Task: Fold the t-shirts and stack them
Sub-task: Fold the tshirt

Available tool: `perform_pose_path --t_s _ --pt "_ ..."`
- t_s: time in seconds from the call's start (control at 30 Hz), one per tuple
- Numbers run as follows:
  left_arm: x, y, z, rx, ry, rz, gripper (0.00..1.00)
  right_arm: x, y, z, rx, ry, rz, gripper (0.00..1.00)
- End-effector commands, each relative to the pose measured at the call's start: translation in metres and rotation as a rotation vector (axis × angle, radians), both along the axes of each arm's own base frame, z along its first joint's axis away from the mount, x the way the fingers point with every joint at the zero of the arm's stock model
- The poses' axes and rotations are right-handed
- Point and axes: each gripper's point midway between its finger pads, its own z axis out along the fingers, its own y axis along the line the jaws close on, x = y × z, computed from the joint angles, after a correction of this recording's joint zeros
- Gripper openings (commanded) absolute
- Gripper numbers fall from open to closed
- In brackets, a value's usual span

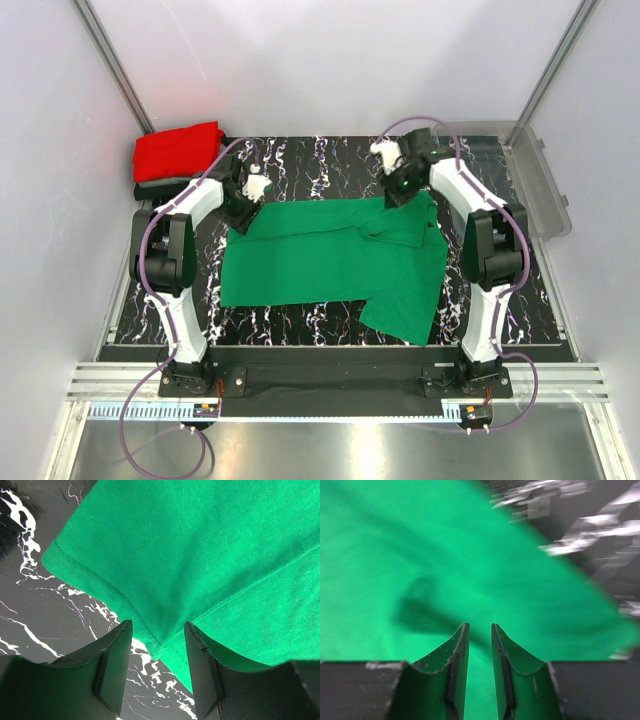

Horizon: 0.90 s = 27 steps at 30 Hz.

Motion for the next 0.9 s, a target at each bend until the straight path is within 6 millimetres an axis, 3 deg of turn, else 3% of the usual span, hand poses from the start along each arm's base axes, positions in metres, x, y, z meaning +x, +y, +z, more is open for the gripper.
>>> perform_pose_path --t_s 0.0,0.13,0.37,0.63,0.87 --pt "0.012 -0.005 0.032 -0.031 -0.092 0.016 0.51 0.033 -0.007 -0.002 -0.021 -0.059 -0.013 0.30" --pt "0.008 -0.003 0.029 -0.021 -0.075 0.017 0.51 0.046 -0.001 -0.026 -0.005 -0.025 -0.006 0.27" --pt "0.003 0.001 0.028 -0.004 -0.067 0.015 0.51 0.053 0.004 -0.042 0.005 0.004 -0.012 0.25" --pt "0.008 0.001 0.024 0.000 -0.065 0.010 0.51 0.023 -0.006 -0.047 -0.030 0.042 0.003 0.24" --pt "0.016 -0.004 0.019 -0.019 -0.056 0.009 0.51 0.000 -0.012 -0.039 -0.031 0.059 -0.009 0.24"
